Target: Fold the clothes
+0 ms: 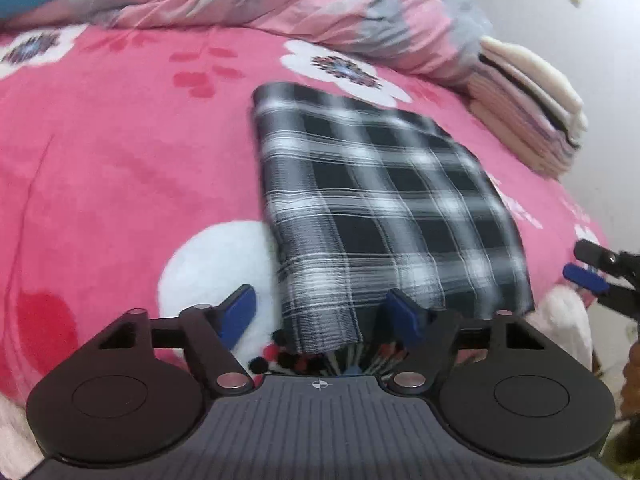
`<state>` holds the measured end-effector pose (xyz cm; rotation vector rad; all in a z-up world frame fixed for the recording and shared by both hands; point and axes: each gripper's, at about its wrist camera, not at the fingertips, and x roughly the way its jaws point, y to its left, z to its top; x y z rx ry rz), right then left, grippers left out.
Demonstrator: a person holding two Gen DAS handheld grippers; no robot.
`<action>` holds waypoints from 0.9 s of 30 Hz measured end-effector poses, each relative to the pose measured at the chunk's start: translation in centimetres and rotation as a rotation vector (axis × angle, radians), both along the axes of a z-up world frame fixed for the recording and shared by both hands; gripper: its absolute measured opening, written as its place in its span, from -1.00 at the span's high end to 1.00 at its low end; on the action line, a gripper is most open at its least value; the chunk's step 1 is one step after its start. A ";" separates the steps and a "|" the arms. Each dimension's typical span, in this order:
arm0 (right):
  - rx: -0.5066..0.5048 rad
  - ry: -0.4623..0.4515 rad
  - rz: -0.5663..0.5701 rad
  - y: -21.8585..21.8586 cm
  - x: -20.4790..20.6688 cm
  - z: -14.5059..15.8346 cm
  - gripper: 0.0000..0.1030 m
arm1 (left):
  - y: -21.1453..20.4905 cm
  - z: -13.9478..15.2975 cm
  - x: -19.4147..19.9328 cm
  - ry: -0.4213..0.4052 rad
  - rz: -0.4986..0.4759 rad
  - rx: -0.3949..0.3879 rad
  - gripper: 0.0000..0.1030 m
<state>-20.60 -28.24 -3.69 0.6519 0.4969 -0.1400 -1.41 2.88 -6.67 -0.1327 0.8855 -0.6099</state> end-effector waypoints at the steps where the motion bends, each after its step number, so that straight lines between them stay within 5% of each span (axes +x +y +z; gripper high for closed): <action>1: -0.009 -0.011 0.026 0.3 0.6 0.3 -0.33 | 0.3 0.0 -0.2 0.002 0.008 -0.012 -0.22; 5: -0.042 -0.048 0.134 1.7 3.6 1.3 -0.33 | 1.2 -0.3 -0.3 0.026 0.045 -0.060 -0.06; 9: -0.067 -0.047 0.239 4.2 8.3 1.5 -0.32 | 1.7 -0.7 -0.4 0.069 0.055 -0.115 0.49; 13: -0.086 -0.007 0.311 6.5 12.4 1.0 -0.29 | 2.4 -0.7 0.0 0.156 0.076 -0.203 0.82; 19: -0.157 0.111 0.319 8.8 15.7 0.2 -0.28 | 3.8 -2.5 1.1 0.239 0.063 -0.284 0.78; 22: -0.233 0.109 0.351 9.7 16.7 1.8 -0.28 | 4.0 -2.3 1.5 0.223 0.036 -0.304 0.50; 27: -0.363 0.112 0.457 13.0 22.1 4.9 -0.30 | 3.9 -3.1 2.1 0.248 0.004 -0.329 0.47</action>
